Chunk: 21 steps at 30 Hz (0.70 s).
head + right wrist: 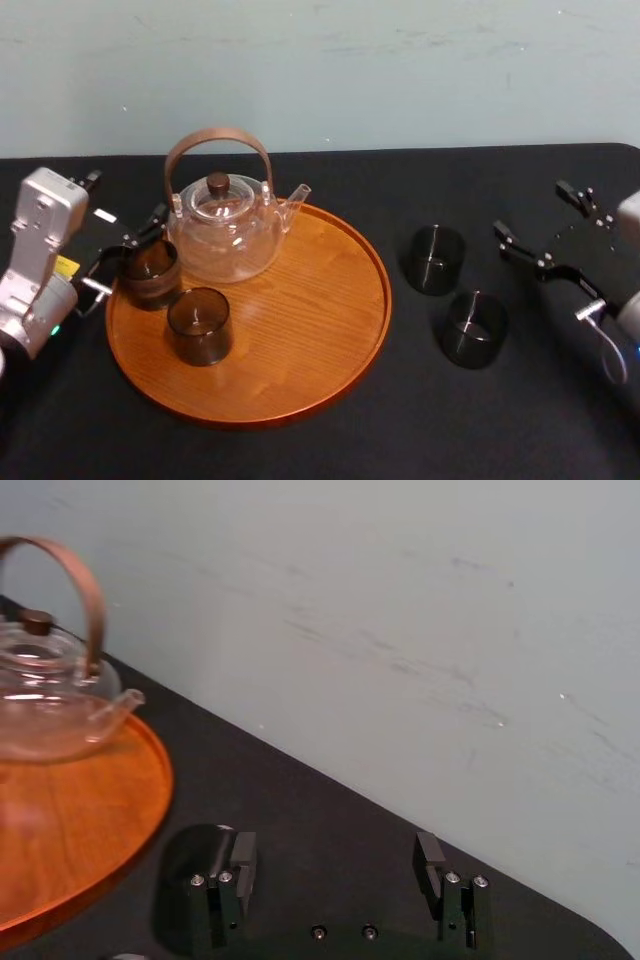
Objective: Pick up the glass from the table and place it on the tray.
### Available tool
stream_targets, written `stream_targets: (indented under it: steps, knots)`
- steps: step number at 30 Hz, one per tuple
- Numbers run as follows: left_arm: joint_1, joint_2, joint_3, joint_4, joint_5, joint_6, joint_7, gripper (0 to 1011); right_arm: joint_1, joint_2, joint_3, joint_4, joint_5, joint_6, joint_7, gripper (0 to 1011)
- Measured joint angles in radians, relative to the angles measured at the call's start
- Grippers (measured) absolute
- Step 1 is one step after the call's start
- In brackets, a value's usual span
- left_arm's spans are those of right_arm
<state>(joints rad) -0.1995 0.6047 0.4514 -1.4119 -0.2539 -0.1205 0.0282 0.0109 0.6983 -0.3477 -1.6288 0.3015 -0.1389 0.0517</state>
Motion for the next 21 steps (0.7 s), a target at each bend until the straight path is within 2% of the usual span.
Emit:
stream_targets:
  steps: [6, 11, 21]
  knots:
    - [0.000, 0.000, 0.000, 0.000, 0.000, 0.000, 0.000, 1001, -0.097, 0.048, 0.034, -0.094, 0.005, -0.016, 0.025, 1003]
    - [0.000, 0.000, 0.000, 0.000, 0.000, 0.000, 0.000, 1001, -0.158, 0.073, 0.050, -0.145, 0.005, -0.026, 0.040, 1002]
    - [0.000, 0.000, 0.000, 0.000, 0.000, 0.000, 0.000, 1001, -0.244, 0.091, 0.067, -0.197, 0.002, -0.042, 0.085, 1002]
